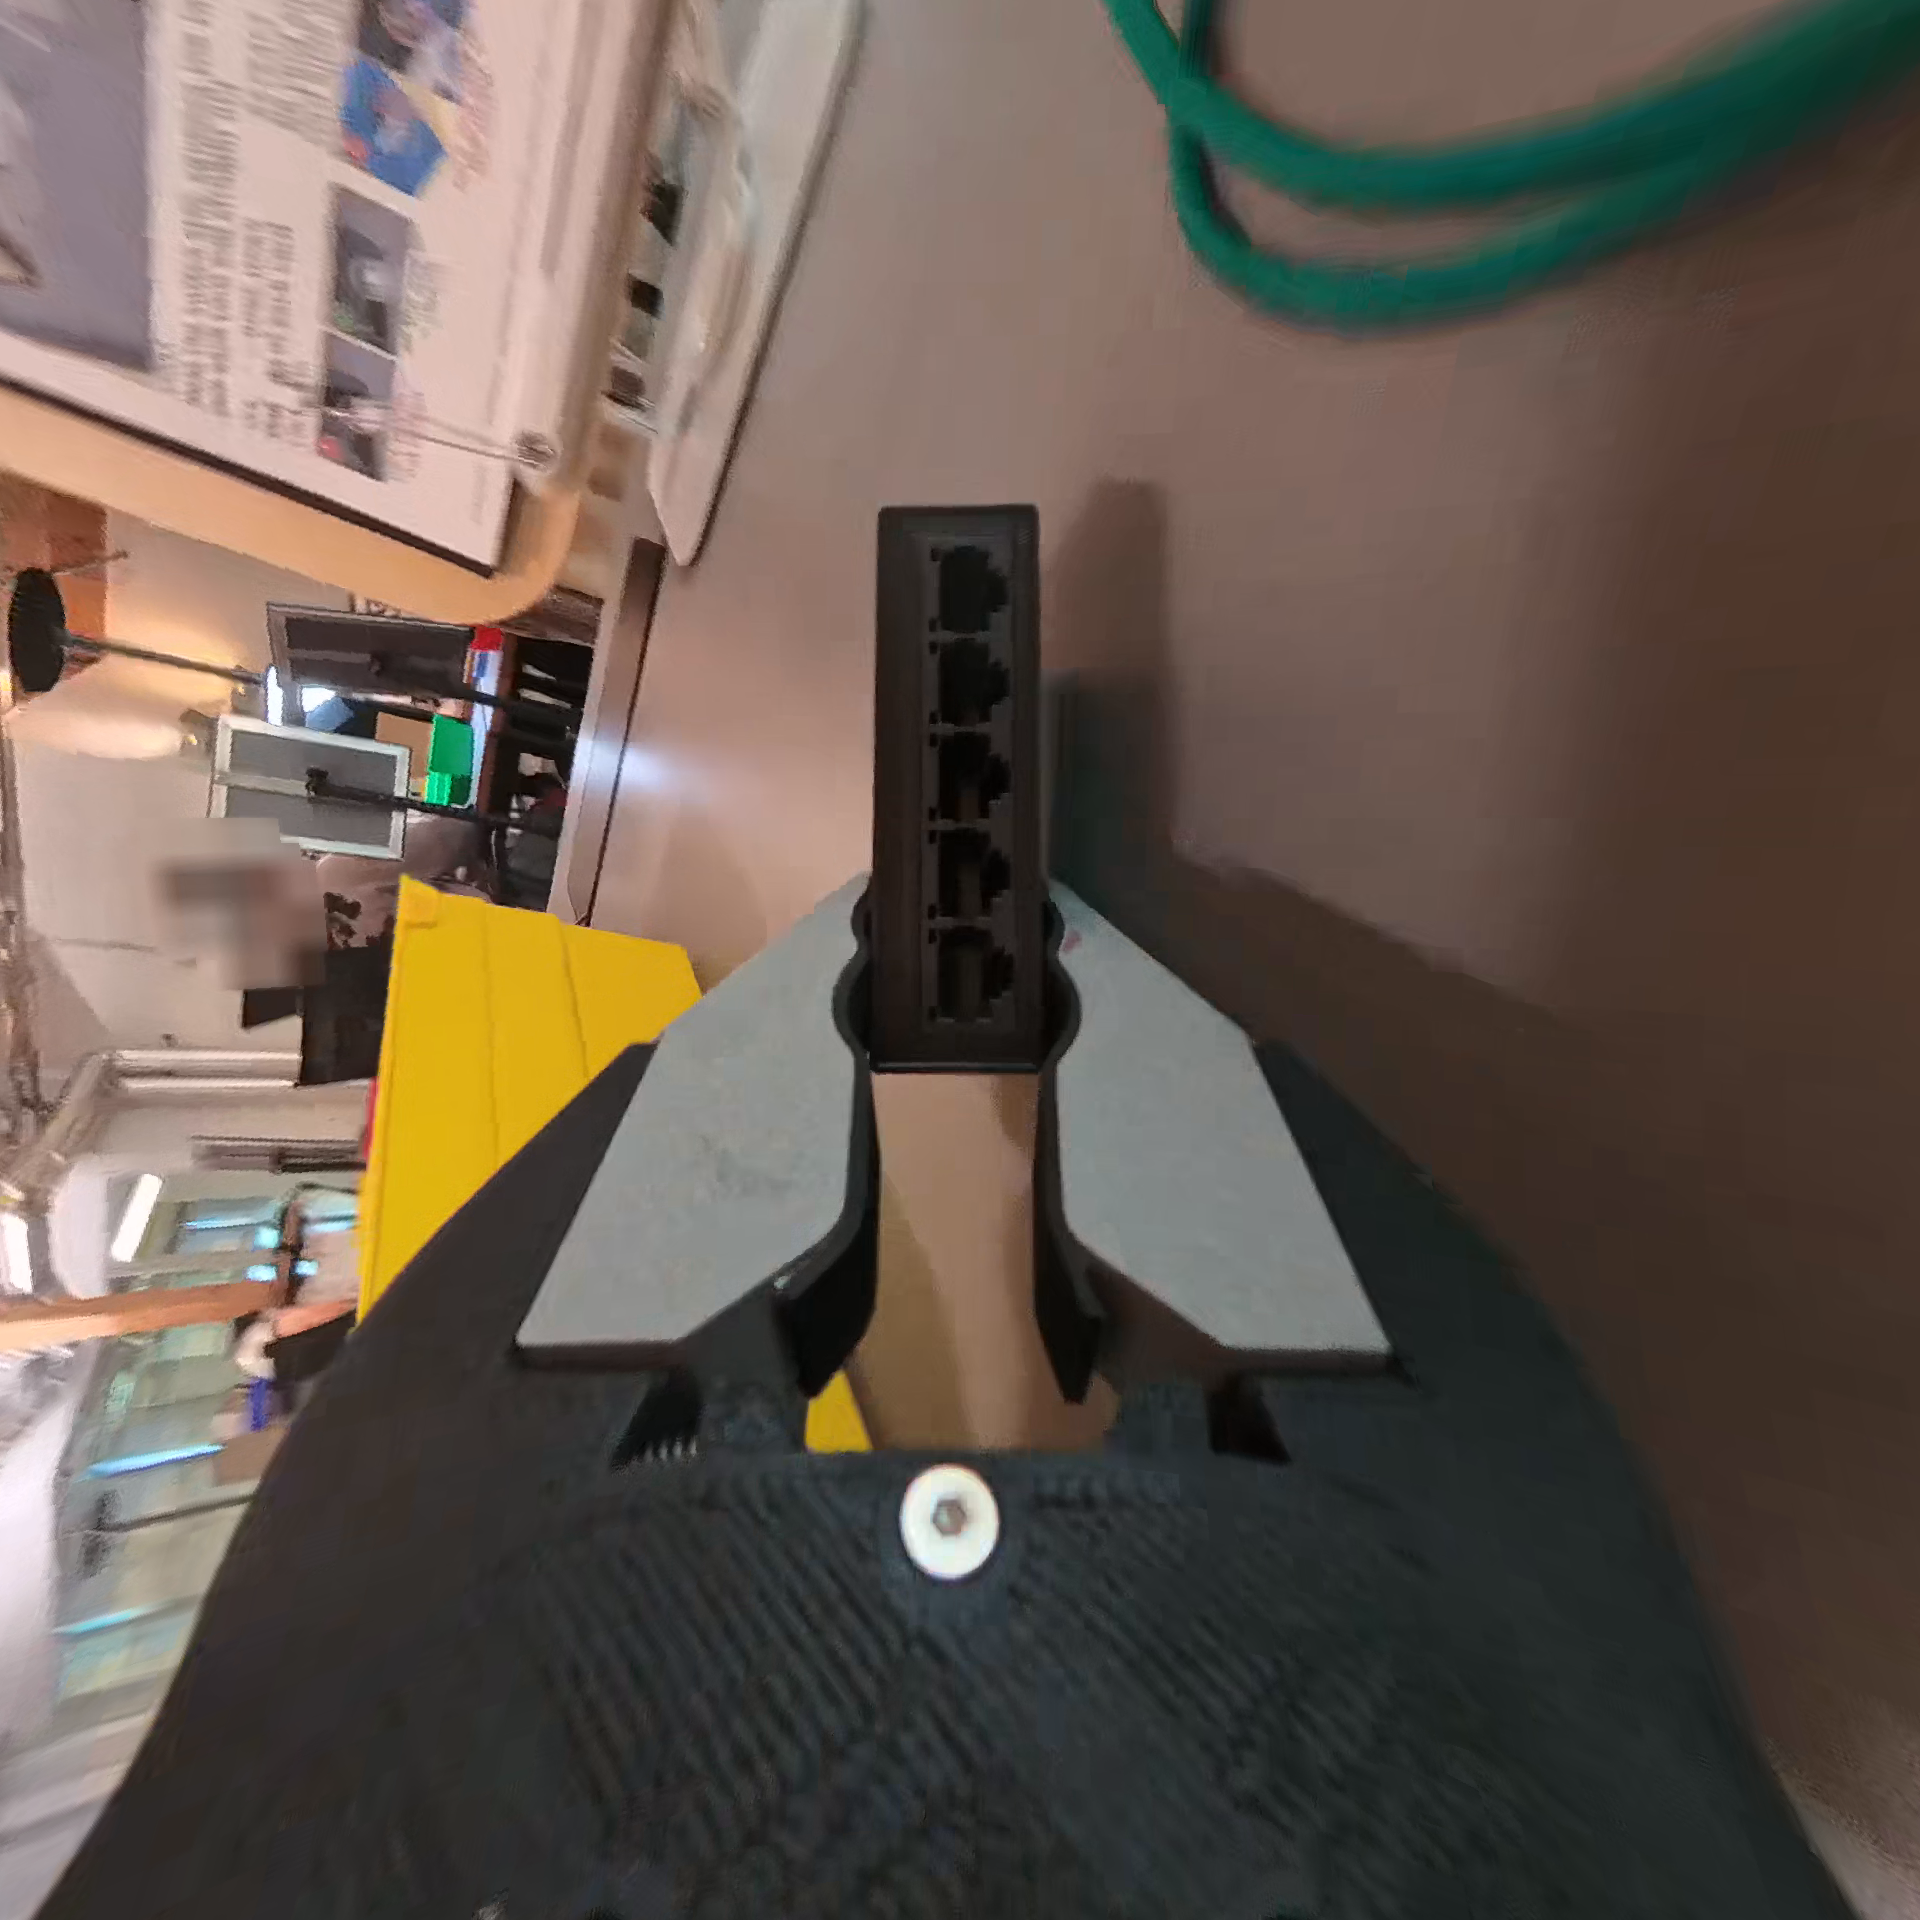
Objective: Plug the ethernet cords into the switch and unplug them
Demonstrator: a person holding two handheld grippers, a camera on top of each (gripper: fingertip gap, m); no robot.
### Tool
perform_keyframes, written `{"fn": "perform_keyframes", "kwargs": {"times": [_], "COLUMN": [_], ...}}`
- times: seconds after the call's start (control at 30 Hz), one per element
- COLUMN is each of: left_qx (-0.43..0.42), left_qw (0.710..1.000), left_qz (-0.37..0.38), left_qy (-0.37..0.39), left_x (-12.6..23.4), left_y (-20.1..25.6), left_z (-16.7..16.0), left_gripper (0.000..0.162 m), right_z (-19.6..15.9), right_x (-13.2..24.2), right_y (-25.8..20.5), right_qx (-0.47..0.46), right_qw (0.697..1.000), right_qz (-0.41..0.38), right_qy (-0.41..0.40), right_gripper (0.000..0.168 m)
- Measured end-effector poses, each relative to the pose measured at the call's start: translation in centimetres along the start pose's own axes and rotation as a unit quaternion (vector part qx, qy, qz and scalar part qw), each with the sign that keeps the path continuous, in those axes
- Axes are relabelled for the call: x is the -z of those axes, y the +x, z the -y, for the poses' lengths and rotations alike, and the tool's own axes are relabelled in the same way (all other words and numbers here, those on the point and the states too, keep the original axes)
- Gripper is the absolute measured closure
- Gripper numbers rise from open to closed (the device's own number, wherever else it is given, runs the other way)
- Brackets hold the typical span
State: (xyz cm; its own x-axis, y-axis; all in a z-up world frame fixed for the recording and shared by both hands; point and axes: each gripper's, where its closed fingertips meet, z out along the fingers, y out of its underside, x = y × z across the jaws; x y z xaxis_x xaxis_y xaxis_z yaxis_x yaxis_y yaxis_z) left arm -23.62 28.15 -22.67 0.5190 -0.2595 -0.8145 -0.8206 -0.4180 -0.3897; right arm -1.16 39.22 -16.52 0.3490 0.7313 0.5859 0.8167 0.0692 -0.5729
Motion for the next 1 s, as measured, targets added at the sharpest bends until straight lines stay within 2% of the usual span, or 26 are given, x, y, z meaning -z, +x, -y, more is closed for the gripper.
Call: {"fn": "perform_keyframes", "kwargs": {"times": [0.07,0.13,0.23,0.33,0.47,0.57,0.73,0.83,1.0], "left_qx": [-0.061,-0.053,0.055,0.171,0.204,0.214,0.186,0.213,0.275], "left_qw": [0.998,0.998,0.99,0.954,0.949,0.94,0.947,0.931,0.91], "left_qz": [0.004,-0.017,-0.1,-0.194,-0.193,-0.217,-0.224,-0.272,-0.301], "left_qy": [-0.012,-0.009,0.089,0.15,0.145,0.154,0.139,0.115,0.081], "left_x": [0.3,0.8,2.2,3.0,2.8,3.5,3.8,4.1,3.8], "left_y": [0.1,0.3,1.4,2.6,2.0,2.5,2.9,3.8,3.4], "left_z": [-0.7,-0.3,3.4,5.5,4.7,4.9,4.3,3.8,2.9], "left_gripper": [0.137,0.137,0.137,0.137,0.137,0.137,0.136,0.136,0.134], "right_z": [0.3,0.3,0.7,0.5,-0.6,-0.9,-0.7,-1.0,-1.3], "right_x": [-0.1,-0.5,-1.2,-1.7,-2.4,-2.6,-2.3,-1.7,-1.6], "right_y": [-0.6,-1.1,-2.1,-2.8,-2.7,-3.7,-4.7,-5.4,-5.4], "right_qx": [0.007,0.006,-0.025,-0.066,-0.045,-0.047,-0.054,-0.063,-0.078], "right_qw": [1.0,0.999,0.995,0.987,0.991,0.988,0.983,0.976,0.973], "right_qz": [0.013,0.032,0.087,0.139,0.121,0.145,0.173,0.205,0.217], "right_qy": [0.008,0.014,0.037,0.044,0.023,0.023,0.028,0.024,0.019], "right_gripper": [0.166,0.166,0.166,0.166,0.166,0.166,0.161,0.154,0.152]}}
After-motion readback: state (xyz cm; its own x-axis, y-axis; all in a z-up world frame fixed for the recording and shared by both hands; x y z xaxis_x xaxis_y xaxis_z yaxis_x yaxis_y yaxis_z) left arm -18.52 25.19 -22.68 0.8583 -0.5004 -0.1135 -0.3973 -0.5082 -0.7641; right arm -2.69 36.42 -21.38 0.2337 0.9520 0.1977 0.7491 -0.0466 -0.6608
